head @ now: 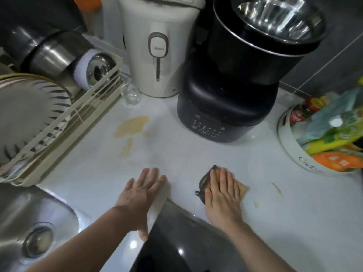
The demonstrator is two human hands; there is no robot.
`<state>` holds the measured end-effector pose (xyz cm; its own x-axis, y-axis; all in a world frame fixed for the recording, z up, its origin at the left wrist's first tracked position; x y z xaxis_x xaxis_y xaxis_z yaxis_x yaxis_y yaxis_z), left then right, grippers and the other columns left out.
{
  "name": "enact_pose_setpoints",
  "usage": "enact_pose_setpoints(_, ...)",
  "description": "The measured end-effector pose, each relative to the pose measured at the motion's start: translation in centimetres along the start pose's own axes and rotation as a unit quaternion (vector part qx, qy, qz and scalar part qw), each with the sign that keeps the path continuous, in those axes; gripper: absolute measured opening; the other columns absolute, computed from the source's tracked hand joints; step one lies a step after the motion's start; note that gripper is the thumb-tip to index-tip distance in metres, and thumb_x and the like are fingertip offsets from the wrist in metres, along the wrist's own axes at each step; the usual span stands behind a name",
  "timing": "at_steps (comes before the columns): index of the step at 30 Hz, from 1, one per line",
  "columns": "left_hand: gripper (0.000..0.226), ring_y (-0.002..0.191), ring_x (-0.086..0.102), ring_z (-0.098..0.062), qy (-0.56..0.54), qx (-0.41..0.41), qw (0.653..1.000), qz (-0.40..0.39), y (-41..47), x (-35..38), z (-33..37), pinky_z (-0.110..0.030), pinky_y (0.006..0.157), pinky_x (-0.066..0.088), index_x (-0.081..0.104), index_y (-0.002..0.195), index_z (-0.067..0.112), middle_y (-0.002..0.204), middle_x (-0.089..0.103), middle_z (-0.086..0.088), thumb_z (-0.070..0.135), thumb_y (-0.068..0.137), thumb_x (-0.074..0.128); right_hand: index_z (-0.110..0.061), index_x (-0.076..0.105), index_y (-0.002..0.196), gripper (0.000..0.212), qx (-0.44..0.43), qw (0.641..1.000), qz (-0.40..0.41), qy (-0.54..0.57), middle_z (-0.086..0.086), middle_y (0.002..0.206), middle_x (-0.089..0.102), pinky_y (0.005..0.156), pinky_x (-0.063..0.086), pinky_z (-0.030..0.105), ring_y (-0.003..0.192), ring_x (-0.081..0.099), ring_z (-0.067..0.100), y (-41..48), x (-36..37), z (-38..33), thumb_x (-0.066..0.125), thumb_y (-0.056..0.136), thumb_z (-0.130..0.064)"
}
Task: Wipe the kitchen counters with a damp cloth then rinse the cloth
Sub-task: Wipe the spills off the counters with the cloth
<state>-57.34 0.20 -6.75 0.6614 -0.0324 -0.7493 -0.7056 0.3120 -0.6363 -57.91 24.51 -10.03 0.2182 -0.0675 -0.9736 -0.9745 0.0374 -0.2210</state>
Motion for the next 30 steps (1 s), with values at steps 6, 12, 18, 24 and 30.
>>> enact_pose_setpoints(6,0.158,0.140,-0.035,-0.031,0.032,-0.016,0.999,-0.025,0.2,0.0,0.3,-0.048,0.119,-0.006,-0.032,0.148,0.024,0.153,-0.042,-0.005,0.049,0.054,0.092,-0.021,-0.006,0.154,0.073,-0.048,0.998,-0.014,0.030,0.011,0.162,-0.012,0.120,-0.009,0.045,0.148,-0.015,0.030,3.1,-0.2,-9.1,0.000,0.087,-0.048)
enact_pose_setpoints(12,0.141,0.150,-0.002,-0.036,0.031,-0.037,0.999,-0.006,-0.2,-1.8,1.9,-0.051,0.120,0.019,-0.001,0.155,0.022,0.163,-0.009,-0.010,0.069,0.053,0.082,-0.027,-0.014,0.152,0.065,-0.074,0.997,-0.019,0.024,0.000,0.158,-0.025,0.119,-0.014,0.038,0.145,-0.027,0.020,-3.4,0.1,-0.2,-0.007,0.091,-0.048)
enact_pose_setpoints(18,0.132,0.150,-0.014,-0.034,-0.046,-0.038,0.997,0.047,3.1,-2.3,8.1,-0.058,0.120,0.006,-0.010,0.155,0.028,0.163,-0.016,-0.013,0.081,0.062,0.067,-0.023,0.004,0.155,0.078,0.223,0.972,0.001,0.073,0.011,0.163,0.000,0.121,-0.002,0.043,0.150,-0.002,0.029,-2.1,-0.3,15.0,-0.002,0.083,-0.051)
enact_pose_setpoints(24,0.157,0.139,-0.027,-0.055,0.002,-0.052,0.998,-0.018,6.4,-1.0,16.3,-0.065,0.117,0.000,-0.032,0.148,0.021,0.151,-0.033,-0.031,0.077,0.050,0.077,-0.030,-0.022,0.149,0.061,0.016,0.998,-0.012,0.060,0.002,0.158,-0.025,0.117,-0.016,0.038,0.145,-0.027,0.021,-9.7,2.0,11.3,-0.002,0.094,-0.048)
enact_pose_setpoints(30,0.171,0.127,-0.043,-0.055,-0.043,-0.106,0.992,-0.049,7.5,0.1,18.6,-0.069,0.112,-0.010,-0.050,0.134,0.016,0.137,-0.051,-0.033,0.069,0.044,0.085,-0.025,-0.003,0.155,0.064,0.232,0.969,0.007,0.084,0.009,0.163,-0.007,0.121,-0.002,0.044,0.149,-0.009,0.028,-1.0,0.1,20.6,0.014,0.097,-0.046)
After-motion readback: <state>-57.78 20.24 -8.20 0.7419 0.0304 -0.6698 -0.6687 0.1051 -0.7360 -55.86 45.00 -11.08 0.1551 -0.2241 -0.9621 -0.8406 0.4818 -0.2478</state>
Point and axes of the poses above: each hand's wrist, its own y-axis towards the middle knuckle, its own x-axis out of the palm, z = x × y, the point moved 4 cm from there along y, towards the middle knuckle
